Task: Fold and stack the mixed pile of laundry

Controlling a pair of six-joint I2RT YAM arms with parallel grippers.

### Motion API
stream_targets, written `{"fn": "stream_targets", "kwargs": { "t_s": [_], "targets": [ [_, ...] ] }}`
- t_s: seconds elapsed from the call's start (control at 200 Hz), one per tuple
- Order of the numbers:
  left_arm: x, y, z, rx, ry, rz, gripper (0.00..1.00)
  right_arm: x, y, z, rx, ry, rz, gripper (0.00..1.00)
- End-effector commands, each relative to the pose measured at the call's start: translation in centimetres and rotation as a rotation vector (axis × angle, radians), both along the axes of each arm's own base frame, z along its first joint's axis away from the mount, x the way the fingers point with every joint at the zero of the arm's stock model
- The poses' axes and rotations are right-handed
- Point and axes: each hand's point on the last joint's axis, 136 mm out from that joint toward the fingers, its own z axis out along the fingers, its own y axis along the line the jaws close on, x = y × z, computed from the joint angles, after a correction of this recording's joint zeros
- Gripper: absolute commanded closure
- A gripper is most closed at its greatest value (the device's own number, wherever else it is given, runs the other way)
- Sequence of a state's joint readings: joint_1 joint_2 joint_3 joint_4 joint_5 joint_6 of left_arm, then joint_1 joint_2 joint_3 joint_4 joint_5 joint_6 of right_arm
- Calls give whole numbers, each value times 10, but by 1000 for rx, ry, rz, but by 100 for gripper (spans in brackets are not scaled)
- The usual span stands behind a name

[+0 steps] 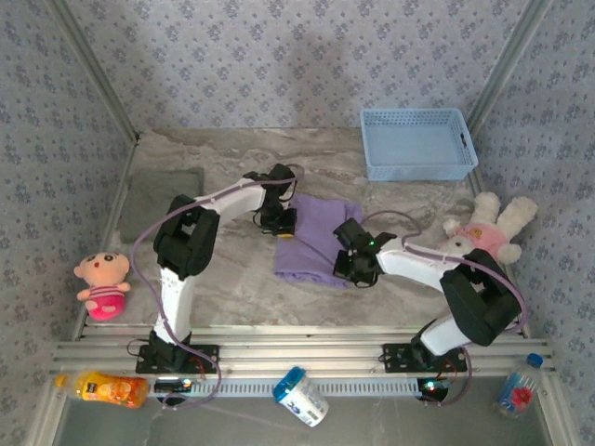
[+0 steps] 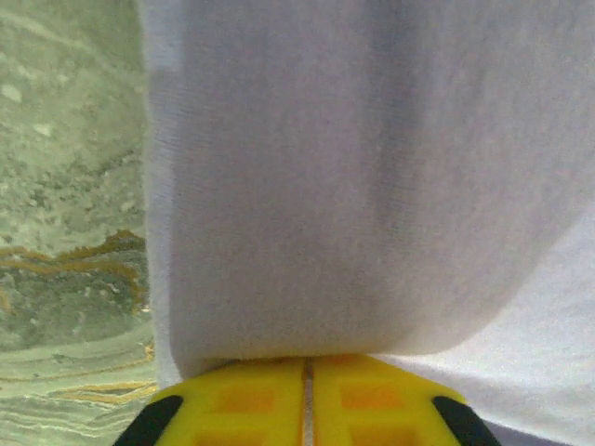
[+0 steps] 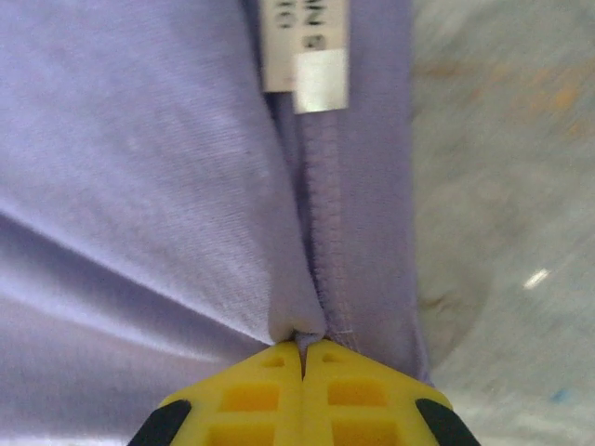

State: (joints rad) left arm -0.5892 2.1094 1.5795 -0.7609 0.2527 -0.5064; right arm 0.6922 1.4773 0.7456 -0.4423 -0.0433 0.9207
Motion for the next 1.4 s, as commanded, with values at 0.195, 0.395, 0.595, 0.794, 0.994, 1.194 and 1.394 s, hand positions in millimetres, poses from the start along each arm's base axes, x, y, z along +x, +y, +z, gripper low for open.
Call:
{"fn": "stream_targets", "kwargs": {
  "t_s": [0.195,0.395,0.595,0.794,0.994,1.194,1.394],
  "targets": [
    [35,19,68,21,-142,-4,44,14,-6,55,-56,-81,12,44],
    [31,35,120,-63,-209,36,40,58,-26,83,-47,-166,-34,40],
    [-12,41,119,-123,-173,29,50,108,-39,93,24,-243,-113,41],
    [-63,47,72,-82,-65,15,65,156,-28,88,39,-251,-91,52],
    [-88,55,36,2,-21,-7,69,193,-9,63,36,-215,-57,61],
    [-99,64,16,66,-7,-19,69,199,-14,44,-12,-196,-79,57],
    [-111,68,-4,130,25,-50,70,202,-13,26,-1,-177,-82,58]
  ]
}}
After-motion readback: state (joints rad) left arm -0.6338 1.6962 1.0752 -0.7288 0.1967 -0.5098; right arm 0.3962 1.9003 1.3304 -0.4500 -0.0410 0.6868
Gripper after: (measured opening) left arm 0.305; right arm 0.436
